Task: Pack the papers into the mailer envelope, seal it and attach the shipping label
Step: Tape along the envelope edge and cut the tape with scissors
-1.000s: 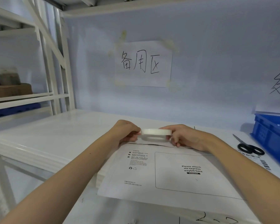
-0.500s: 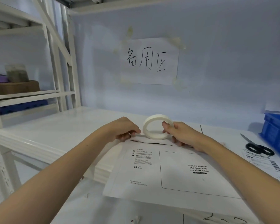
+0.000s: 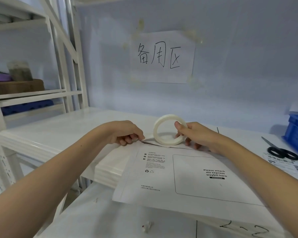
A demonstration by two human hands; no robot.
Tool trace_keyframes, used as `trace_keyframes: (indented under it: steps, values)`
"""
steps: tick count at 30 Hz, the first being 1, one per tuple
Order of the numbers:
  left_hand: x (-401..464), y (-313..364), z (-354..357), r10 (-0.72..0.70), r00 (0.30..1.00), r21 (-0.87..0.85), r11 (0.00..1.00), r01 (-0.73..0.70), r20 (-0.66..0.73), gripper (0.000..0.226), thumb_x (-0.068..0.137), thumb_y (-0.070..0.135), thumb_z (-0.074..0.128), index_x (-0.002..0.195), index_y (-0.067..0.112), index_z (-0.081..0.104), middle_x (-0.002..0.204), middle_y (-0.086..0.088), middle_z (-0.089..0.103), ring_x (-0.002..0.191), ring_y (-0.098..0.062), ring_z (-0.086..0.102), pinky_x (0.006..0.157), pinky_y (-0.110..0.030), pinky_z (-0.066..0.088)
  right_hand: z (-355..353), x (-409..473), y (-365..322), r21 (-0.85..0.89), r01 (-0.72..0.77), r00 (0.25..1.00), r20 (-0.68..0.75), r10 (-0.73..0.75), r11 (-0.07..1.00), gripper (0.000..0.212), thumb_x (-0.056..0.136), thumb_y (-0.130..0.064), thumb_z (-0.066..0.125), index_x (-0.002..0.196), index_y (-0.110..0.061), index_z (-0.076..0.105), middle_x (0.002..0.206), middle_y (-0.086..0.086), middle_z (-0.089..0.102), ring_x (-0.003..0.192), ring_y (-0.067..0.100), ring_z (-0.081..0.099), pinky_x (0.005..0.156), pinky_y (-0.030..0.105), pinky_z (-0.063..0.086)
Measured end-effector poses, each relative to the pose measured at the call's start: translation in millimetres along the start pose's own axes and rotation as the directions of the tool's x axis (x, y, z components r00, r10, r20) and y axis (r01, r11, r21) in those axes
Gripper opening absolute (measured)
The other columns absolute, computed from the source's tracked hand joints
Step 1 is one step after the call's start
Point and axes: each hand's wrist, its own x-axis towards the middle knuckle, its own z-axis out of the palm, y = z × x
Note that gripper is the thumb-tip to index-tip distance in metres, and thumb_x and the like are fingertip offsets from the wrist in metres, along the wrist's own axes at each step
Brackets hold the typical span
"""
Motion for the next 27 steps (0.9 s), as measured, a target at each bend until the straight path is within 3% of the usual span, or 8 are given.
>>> trace_keyframes:
  steps: [4, 8, 11, 13, 16, 20, 27]
  values:
    - [1.7, -1.8, 0.3, -0.006, 1.000, -0.009, 1.000, 0.006, -0.003, 0.025, 0.085, 0.014, 0.065, 0.063, 0.017, 0.053, 0.055, 0.004, 0.034, 0.046, -0.014, 0.024, 0.040, -0.022, 0.015, -1.1, -0.4, 1.6, 0.076, -0.007, 1.000, 0.004, 0.007, 0.997, 0.052, 0.089, -0.065, 0.047, 0.082, -0.016, 0.064, 0.078, 0.001, 0.060, 0.047, 0.011, 0.040, 0.052, 0.022, 0.034]
    - [0.8, 2.2, 4.1, -0.005, 1.000, 0.022, 1.000, 0.005, -0.001, 0.021, 0.086, 0.014, 0.065, 0.067, 0.014, 0.055, 0.054, 0.003, 0.036, 0.043, -0.013, 0.027, 0.038, -0.021, 0.018, -3.8, -2.1, 2.9, 0.112, -0.006, 1.000, 0.030, 0.003, 0.994, 0.054, 0.091, -0.062, 0.049, 0.091, -0.013, 0.071, 0.085, -0.002, 0.070, 0.042, 0.001, 0.050, 0.058, 0.022, 0.037]
    - [0.9, 3.2, 4.1, -0.008, 1.000, 0.057, 0.998, 0.008, 0.002, 0.030, 0.086, 0.013, 0.067, 0.060, 0.016, 0.051, 0.053, 0.003, 0.037, 0.043, -0.013, 0.030, 0.038, -0.020, 0.023, -5.6, -2.2, 3.0, 0.163, -0.007, 0.999, 0.054, -0.002, 0.987, 0.050, 0.086, -0.066, 0.051, 0.081, -0.018, 0.065, 0.093, -0.001, 0.075, 0.068, 0.007, 0.058, 0.059, 0.023, 0.039]
    - [1.6, 2.3, 3.1, -0.005, 1.000, 0.054, 0.999, 0.004, 0.008, 0.036, 0.087, 0.011, 0.067, 0.056, 0.016, 0.049, 0.051, 0.003, 0.038, 0.042, -0.012, 0.031, 0.038, -0.020, 0.025, -6.4, -0.9, 2.5, 0.190, 0.000, 0.998, 0.060, -0.011, 0.982, 0.049, 0.087, -0.067, 0.047, 0.079, -0.019, 0.055, 0.086, -0.002, 0.074, 0.079, 0.013, 0.057, 0.061, 0.025, 0.042]
    - [3.3, -0.4, 0.8, -0.007, 1.000, 0.035, 0.999, 0.006, 0.002, 0.037, 0.088, 0.009, 0.066, 0.055, 0.015, 0.050, 0.050, 0.003, 0.040, 0.041, -0.011, 0.034, 0.038, -0.019, 0.027, -5.2, 1.7, 2.0, 0.247, 0.022, 0.995, 0.088, -0.045, 0.969, 0.050, 0.090, -0.067, 0.041, 0.075, -0.021, 0.051, 0.077, -0.002, 0.065, 0.074, 0.013, 0.056, 0.066, 0.028, 0.044]
    - [4.3, -1.4, -2.1, -0.014, 1.000, 0.053, 0.999, 0.013, 0.020, 0.025, 0.087, 0.009, 0.068, 0.066, 0.012, 0.054, 0.056, 0.001, 0.043, 0.044, -0.012, 0.037, 0.040, -0.018, 0.029, -5.5, 4.0, 5.1, 0.275, 0.047, 0.993, 0.096, -0.076, 0.960, 0.050, 0.092, -0.066, 0.040, 0.077, -0.021, 0.055, 0.073, -0.003, 0.059, 0.071, 0.012, 0.054, 0.066, 0.027, 0.046]
    - [5.4, 0.0, -1.1, -0.020, 0.999, 0.136, 0.991, 0.017, 0.026, 0.024, 0.085, 0.014, 0.070, 0.067, 0.013, 0.054, 0.056, 0.001, 0.045, 0.047, -0.012, 0.038, 0.041, -0.019, 0.032, -6.5, 7.0, 8.8, 0.299, 0.065, 0.992, 0.084, -0.094, 0.952, 0.053, 0.090, -0.067, 0.040, 0.088, -0.021, 0.065, 0.071, -0.003, 0.056, 0.073, 0.012, 0.053, 0.069, 0.029, 0.047]
